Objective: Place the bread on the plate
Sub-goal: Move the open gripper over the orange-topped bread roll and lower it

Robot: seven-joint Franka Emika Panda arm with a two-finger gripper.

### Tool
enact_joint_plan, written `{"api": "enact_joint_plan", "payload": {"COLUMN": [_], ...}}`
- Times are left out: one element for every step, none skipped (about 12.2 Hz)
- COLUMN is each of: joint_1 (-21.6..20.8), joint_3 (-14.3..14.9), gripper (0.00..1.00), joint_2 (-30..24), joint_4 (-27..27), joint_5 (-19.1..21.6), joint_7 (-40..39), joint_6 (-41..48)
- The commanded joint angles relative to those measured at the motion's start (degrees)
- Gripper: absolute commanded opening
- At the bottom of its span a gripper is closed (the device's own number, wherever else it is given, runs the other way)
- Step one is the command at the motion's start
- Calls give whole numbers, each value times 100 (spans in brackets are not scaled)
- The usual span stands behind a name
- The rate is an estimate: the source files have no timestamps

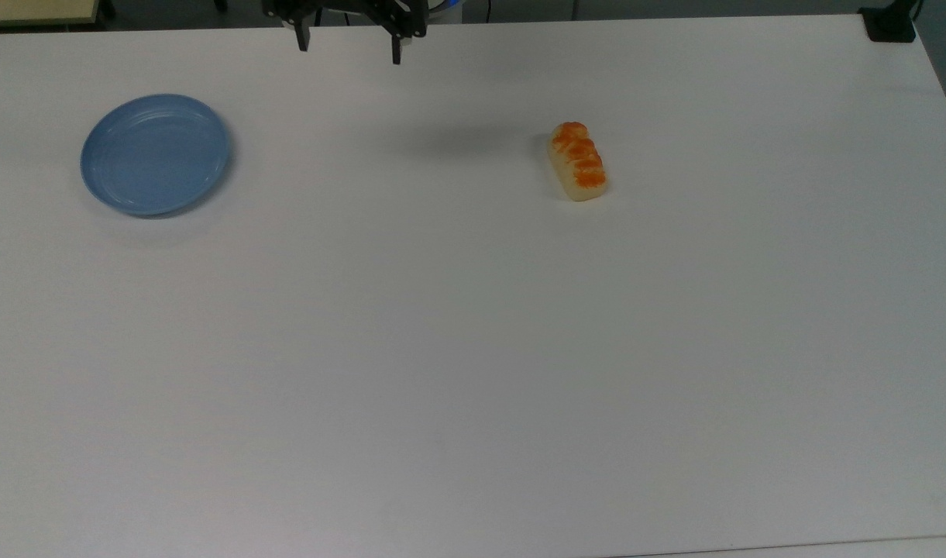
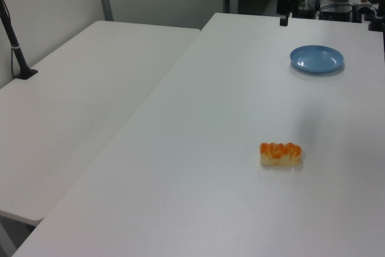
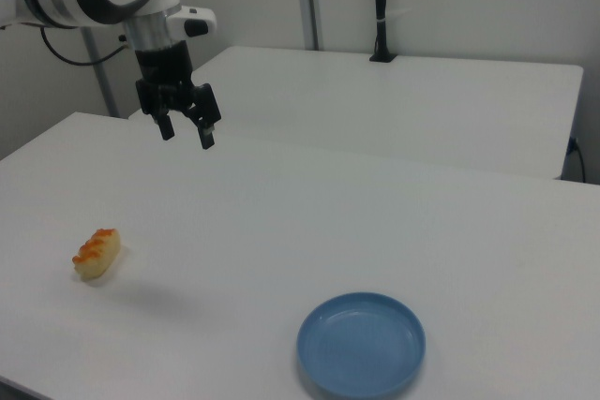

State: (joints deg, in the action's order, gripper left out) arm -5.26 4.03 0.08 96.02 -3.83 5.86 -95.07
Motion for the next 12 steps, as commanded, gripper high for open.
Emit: {"api": "enact_joint_plan", "payload": {"joint_1": [-396, -632, -843, -1071, -1230, -1510, -1757, -2133, -2337, -2609, -2751, -2944], "joint_3": [28, 28, 28, 19, 19, 19, 28, 19, 28, 19, 19, 28], "gripper": [100, 100, 100, 100, 100, 100, 100, 100, 100, 100, 100, 100], "joint_2": [264, 334, 413, 492, 510, 528, 589, 668, 738, 774, 818, 923], "joint_4": [109, 258, 485, 705, 881, 1135, 1303, 1505, 1603, 1743, 1805, 1806], "joint_5": [110, 110, 110, 101, 101, 101, 101, 93, 75, 49, 49, 49], "joint_7": [248, 249, 240, 240, 249, 275, 345, 615, 835, 1055, 1101, 1240], "joint_6": [24, -63, -273, -562, -730, -984, -1178, -1398, -1539, -1723, -1812, -1839]}}
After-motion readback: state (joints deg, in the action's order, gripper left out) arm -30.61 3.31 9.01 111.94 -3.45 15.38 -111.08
